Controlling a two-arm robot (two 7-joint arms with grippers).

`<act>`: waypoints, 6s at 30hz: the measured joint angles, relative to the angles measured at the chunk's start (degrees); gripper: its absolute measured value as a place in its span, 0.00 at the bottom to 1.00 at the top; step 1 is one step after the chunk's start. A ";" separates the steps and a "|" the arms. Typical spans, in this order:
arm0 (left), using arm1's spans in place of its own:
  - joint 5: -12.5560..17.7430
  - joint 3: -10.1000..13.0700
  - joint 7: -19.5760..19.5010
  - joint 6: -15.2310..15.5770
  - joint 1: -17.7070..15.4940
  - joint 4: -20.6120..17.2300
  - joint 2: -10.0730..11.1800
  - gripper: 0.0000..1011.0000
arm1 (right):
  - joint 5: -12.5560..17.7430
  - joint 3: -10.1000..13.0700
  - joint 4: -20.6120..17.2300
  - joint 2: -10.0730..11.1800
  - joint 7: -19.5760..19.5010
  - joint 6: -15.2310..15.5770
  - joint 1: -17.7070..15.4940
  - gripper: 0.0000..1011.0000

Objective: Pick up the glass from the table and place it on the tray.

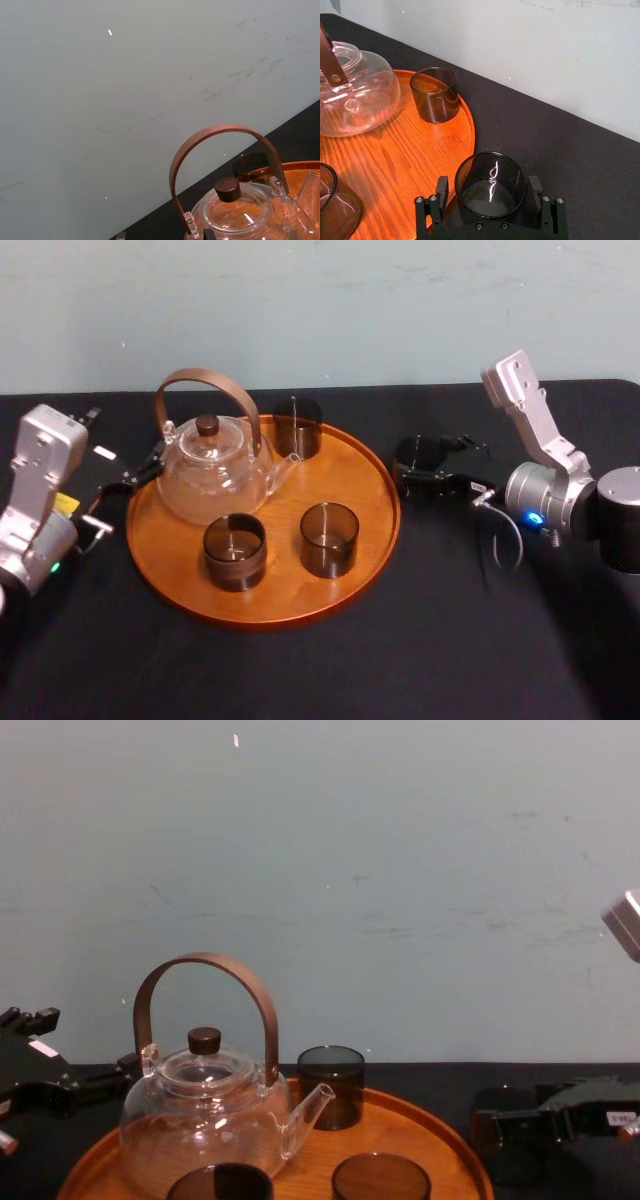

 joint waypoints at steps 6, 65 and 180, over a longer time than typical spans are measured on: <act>0.00 0.00 0.00 0.00 0.00 0.00 0.00 0.99 | 0.01 0.01 0.00 0.01 -0.03 -0.05 0.03 0.90; 0.00 0.00 0.00 0.00 0.00 0.00 0.00 0.99 | 1.81 0.94 -7.05 2.28 0.27 -0.62 -2.70 0.87; 0.00 0.00 0.00 0.00 0.00 0.00 0.00 0.99 | -1.05 -5.67 4.61 -5.04 4.22 -6.81 5.45 0.87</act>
